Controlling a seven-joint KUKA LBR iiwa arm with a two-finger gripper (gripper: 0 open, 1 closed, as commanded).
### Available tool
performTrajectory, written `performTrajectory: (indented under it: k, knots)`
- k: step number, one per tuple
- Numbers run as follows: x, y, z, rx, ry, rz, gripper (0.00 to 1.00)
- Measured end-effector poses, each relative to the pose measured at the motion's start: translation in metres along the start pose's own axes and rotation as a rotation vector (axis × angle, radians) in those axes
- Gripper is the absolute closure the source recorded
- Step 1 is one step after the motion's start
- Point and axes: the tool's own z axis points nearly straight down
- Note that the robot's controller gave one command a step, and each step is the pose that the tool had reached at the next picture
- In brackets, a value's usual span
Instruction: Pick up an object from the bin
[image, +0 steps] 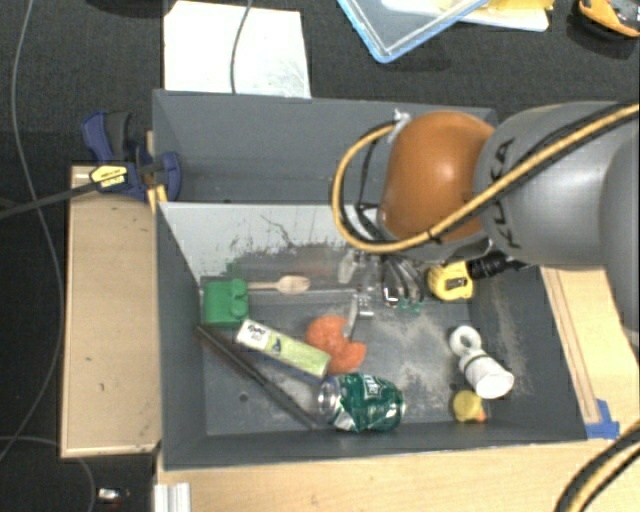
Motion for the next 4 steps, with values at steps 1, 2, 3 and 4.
performTrajectory:
  k: [1, 2, 3, 4]
  knots:
    - [0.019, -0.007, 0.054, -0.002, -0.009, 0.117, 0.00]
    - [0.038, -0.002, 0.073, -0.001, -0.003, 0.235, 0.00]
    - [0.037, -0.012, 0.099, -0.004, -0.014, 0.195, 0.00]
    - [0.059, -0.066, 0.101, -0.003, -0.009, 0.049, 0.00]
